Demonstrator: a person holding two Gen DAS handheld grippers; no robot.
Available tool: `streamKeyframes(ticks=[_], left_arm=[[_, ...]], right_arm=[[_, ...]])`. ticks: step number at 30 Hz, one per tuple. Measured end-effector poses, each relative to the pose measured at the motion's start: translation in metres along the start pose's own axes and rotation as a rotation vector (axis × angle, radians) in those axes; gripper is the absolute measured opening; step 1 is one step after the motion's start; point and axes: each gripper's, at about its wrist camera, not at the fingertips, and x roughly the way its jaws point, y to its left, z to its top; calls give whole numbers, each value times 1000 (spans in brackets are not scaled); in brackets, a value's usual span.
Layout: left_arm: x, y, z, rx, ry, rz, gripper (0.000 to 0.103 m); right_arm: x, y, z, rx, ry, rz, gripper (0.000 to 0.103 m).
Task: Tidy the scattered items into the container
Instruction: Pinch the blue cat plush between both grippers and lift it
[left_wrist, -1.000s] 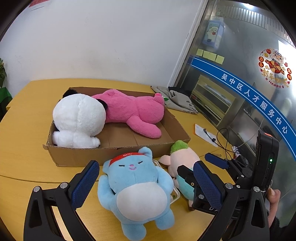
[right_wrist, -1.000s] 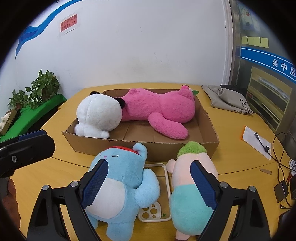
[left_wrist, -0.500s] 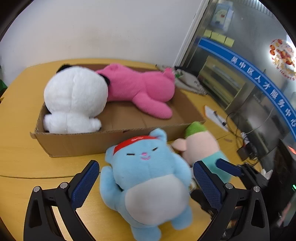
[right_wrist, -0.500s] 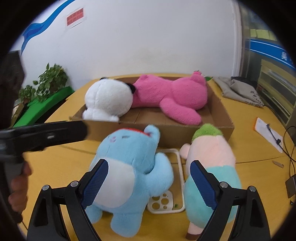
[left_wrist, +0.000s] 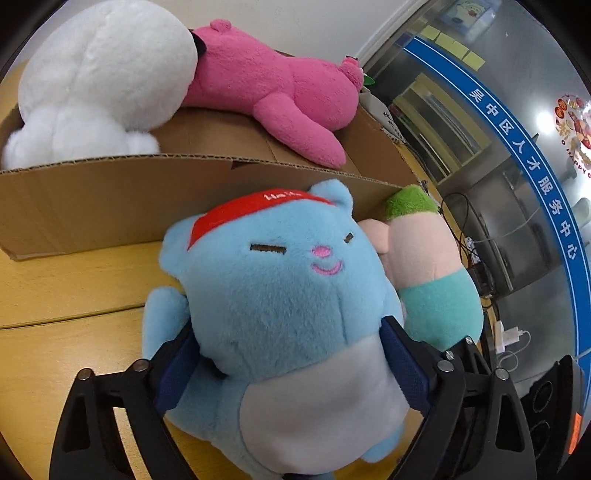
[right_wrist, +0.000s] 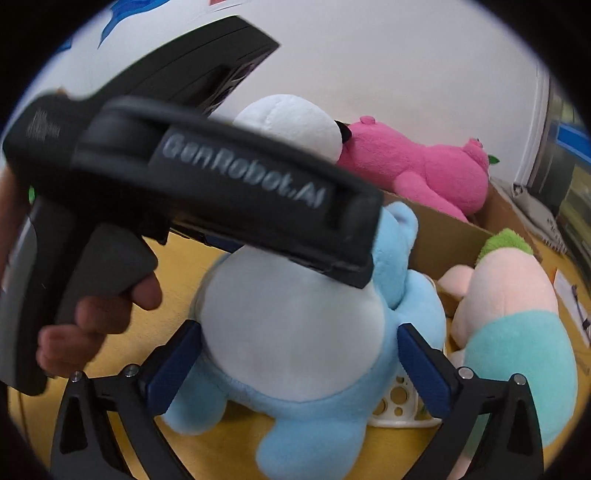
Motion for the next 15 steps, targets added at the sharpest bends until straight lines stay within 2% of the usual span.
streamKeyframes(ticks=[3, 5, 10, 15], left_arm=[[-3, 1, -2, -3, -1, -16, 84], [-6, -1, -4, -5, -7, -16, 81], [-19, -11, -9, 15, -21, 4, 77], [-46, -25, -5, 31, -75, -6, 77]], right_arm=[[-1, -3, -4, 9, -6, 21, 98], [-4, 0, -6, -2, -17, 22, 87], [-18, 2, -11, 6, -65, 53, 73], [-40, 1, -6, 6, -138, 77, 71]])
